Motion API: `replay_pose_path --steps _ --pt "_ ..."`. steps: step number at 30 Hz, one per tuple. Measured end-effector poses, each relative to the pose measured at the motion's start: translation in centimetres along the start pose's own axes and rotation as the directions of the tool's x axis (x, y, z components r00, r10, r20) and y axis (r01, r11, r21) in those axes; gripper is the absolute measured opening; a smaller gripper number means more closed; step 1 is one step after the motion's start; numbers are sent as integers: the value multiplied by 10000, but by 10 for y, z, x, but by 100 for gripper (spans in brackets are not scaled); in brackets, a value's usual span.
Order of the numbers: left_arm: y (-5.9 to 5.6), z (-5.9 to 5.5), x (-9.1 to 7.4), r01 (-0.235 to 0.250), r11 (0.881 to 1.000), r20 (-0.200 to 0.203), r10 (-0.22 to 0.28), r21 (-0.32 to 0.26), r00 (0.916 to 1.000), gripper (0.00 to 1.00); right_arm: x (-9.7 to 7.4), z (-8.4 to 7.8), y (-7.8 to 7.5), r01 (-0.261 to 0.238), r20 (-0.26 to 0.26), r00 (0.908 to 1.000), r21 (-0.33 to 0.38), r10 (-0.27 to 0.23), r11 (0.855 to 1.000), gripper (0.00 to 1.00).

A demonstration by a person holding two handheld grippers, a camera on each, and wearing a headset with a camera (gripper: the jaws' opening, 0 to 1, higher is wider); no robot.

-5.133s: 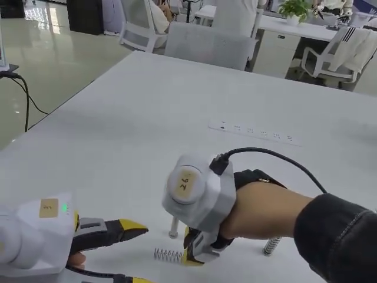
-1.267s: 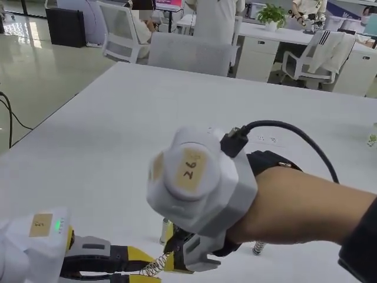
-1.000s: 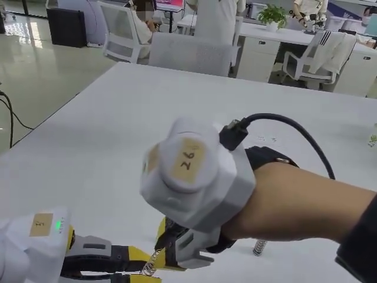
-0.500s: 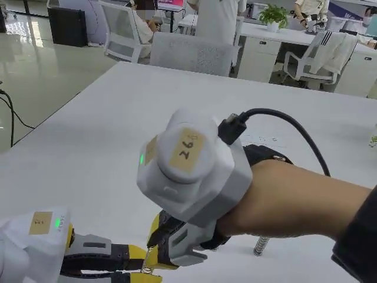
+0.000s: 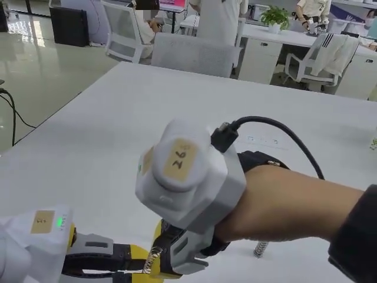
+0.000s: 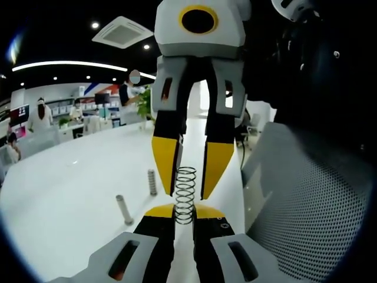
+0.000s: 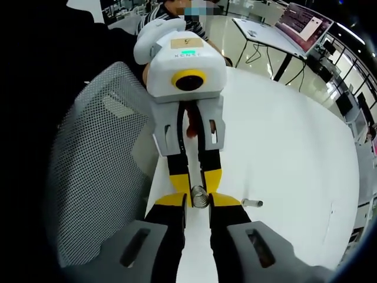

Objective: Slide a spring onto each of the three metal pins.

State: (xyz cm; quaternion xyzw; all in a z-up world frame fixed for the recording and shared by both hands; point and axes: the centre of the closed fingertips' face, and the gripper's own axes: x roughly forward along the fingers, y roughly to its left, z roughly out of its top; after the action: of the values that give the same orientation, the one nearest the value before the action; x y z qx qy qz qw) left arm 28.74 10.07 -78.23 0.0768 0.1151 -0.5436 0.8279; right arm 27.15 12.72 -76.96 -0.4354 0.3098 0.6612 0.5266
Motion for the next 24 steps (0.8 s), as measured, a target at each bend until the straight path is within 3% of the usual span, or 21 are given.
replay_pose_path --steps 24 --pt "-2 5 2 73 10000 99 -73 32 9999 3 2 -2 0 -48 -164 9999 61 49 10000 8"
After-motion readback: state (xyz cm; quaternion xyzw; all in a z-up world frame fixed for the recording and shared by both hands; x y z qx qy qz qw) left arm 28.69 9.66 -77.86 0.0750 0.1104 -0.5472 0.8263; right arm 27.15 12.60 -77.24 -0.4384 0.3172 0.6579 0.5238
